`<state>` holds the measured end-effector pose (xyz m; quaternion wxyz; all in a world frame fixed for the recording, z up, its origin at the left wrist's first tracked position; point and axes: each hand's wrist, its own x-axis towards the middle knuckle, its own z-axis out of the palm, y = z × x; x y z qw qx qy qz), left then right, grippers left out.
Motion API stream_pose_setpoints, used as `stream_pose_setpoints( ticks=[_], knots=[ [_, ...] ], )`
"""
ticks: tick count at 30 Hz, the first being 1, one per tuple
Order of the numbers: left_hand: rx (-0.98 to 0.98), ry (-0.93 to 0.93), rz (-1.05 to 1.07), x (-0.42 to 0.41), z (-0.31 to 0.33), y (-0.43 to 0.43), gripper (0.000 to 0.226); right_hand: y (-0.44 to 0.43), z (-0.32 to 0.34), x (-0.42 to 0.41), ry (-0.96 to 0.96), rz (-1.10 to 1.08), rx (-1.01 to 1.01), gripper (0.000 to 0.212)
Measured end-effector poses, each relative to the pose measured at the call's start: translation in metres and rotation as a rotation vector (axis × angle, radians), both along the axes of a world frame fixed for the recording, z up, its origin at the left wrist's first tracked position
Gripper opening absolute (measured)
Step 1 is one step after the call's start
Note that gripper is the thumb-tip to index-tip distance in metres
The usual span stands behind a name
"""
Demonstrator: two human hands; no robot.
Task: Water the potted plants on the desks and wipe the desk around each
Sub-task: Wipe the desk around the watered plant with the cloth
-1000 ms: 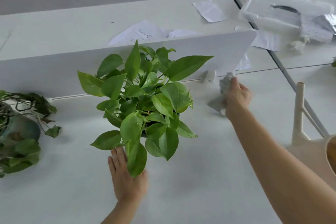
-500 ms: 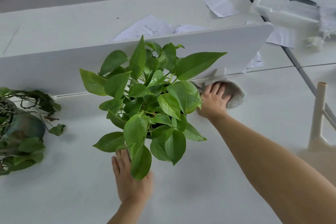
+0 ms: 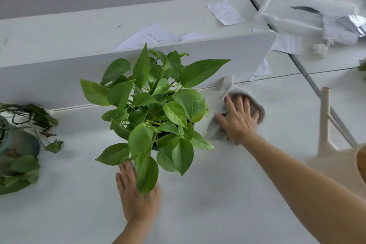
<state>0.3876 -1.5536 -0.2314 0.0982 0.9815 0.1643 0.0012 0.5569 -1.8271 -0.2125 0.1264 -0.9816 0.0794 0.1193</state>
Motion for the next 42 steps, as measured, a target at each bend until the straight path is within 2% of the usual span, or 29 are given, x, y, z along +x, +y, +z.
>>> stream_pose_setpoints(
  ticks=[2,6,8,10,12,14,17,19,21,23,25,27,28,30,32,34,36,38,41,42],
  knots=[
    [0.022,0.042,-0.008,0.001,-0.004,0.002,0.063,0.027,-0.003,0.026,0.035,0.031,-0.007,0.07],
    [0.071,0.13,0.003,-0.001,-0.011,0.007,0.066,0.08,-0.007,-0.023,0.036,0.442,-0.105,0.063],
    [0.062,0.134,0.016,0.0,-0.008,0.007,0.065,0.069,-0.005,-0.05,-0.013,0.57,-0.02,0.06],
    [0.005,0.069,0.032,0.003,-0.001,0.005,0.063,0.035,0.003,-0.051,-0.039,0.591,0.115,0.064],
    [-0.022,0.007,0.022,0.004,0.003,0.003,0.065,-0.007,-0.001,-0.039,-0.13,0.524,0.052,0.068],
    [-0.026,0.003,0.003,0.004,0.003,0.002,0.067,-0.05,-0.007,-0.018,-0.156,0.338,-0.088,0.068],
    [-0.016,0.058,0.014,0.006,-0.001,0.004,0.071,-0.072,-0.014,0.0,0.0,-0.059,-0.136,0.071],
    [0.012,0.106,0.017,0.004,-0.004,0.007,0.072,-0.047,-0.016,-0.01,0.048,-0.173,-0.121,0.077],
    [0.031,0.125,0.018,0.003,-0.004,0.007,0.068,-0.011,-0.02,-0.041,-0.013,-0.05,-0.146,0.081],
    [0.033,0.112,0.024,0.002,-0.001,0.005,0.067,0.01,-0.023,-0.085,-0.106,0.232,-0.122,0.08],
    [0.022,0.074,0.026,0.003,0.002,0.003,0.068,0.0,-0.024,-0.105,-0.095,0.475,-0.099,0.077],
    [0.003,0.054,0.017,0.004,0.004,0.001,0.068,-0.026,-0.022,-0.087,-0.068,0.565,-0.114,0.078],
    [-0.008,0.048,0.017,0.004,0.005,0.001,0.067,-0.036,-0.019,-0.069,-0.053,0.508,-0.137,0.083],
    [-0.026,0.05,0.015,0.004,0.004,0.003,0.068,-0.034,-0.014,-0.024,-0.018,0.236,-0.168,0.092],
    [-0.016,0.045,0.004,0.006,0.003,0.003,0.068,-0.007,-0.007,0.017,0.075,-0.092,-0.139,0.093],
    [-0.015,0.041,0.005,0.006,0.002,0.003,0.068,0.038,-0.006,0.035,0.105,-0.243,-0.084,0.094],
    [-0.019,0.035,-0.003,0.006,0.002,0.005,0.066,0.075,-0.007,0.024,0.042,-0.092,-0.116,0.089],
    [-0.002,0.056,-0.011,0.004,-0.001,0.006,0.067,0.087,-0.01,-0.009,-0.053,0.214,-0.105,0.075],
    [0.01,0.073,0.006,0.002,-0.005,0.008,0.066,0.056,-0.013,-0.054,-0.196,0.638,-0.091,0.068],
    [0.01,0.073,0.006,0.002,-0.004,0.008,0.067,0.036,-0.013,-0.058,-0.153,0.728,-0.089,0.068]
  ],
)
